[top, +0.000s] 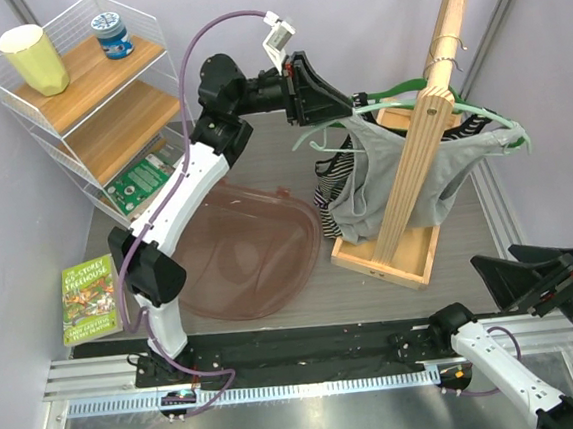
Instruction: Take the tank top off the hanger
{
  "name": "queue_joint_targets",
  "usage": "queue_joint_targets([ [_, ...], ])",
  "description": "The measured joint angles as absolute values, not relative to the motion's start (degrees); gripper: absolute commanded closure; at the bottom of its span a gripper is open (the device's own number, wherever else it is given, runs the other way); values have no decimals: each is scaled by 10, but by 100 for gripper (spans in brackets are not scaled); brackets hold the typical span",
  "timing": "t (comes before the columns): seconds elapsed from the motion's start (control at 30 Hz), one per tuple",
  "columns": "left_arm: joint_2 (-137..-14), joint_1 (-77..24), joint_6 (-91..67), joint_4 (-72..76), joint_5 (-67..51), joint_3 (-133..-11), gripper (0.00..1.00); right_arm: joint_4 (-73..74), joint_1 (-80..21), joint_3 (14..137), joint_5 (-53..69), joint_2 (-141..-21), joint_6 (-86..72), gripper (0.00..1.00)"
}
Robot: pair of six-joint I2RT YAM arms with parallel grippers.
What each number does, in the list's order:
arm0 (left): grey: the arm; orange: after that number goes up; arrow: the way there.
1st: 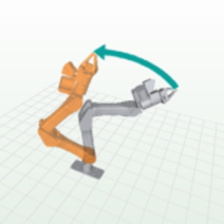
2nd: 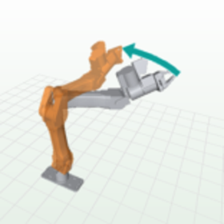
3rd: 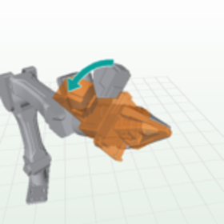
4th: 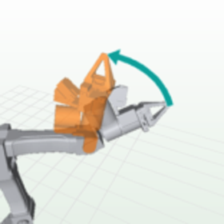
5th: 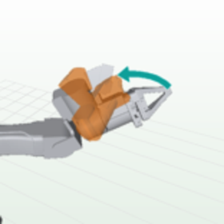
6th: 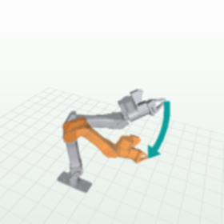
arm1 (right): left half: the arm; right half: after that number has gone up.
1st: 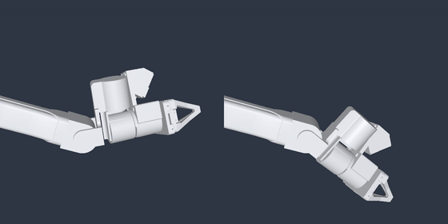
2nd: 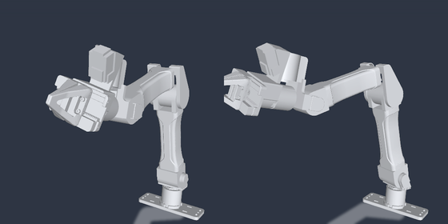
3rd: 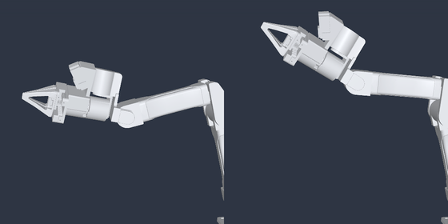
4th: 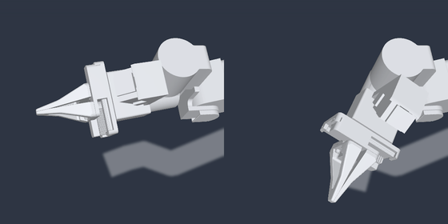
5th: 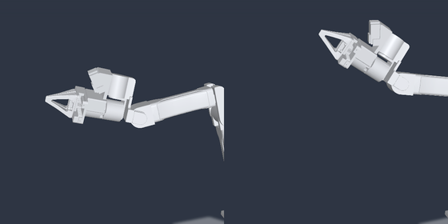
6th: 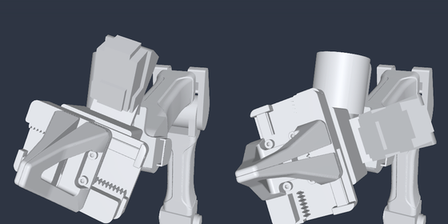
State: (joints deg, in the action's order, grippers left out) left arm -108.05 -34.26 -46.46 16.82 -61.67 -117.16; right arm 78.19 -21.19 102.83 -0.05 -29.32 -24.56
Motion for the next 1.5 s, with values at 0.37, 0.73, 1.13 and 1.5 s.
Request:
queue_joint_targets([
  [0.37, -1077, -361, -476, 186, -631, -1111, 65, 783, -212, 1008, 0, -280, -245, 0],
  [0.73, -1064, -395, -401, 45, -586, -1146, 96, 785, -212, 1004, 11, -274, -237, 0],
  [1.13, -1058, -406, -374, -26, -540, -1173, 100, 781, -212, 979, 25, -257, -225, 0],
  [1.5, -1022, -400, -449, -29, -537, -1173, 100, 768, -212, 947, 21, -251, -226, 0],
])
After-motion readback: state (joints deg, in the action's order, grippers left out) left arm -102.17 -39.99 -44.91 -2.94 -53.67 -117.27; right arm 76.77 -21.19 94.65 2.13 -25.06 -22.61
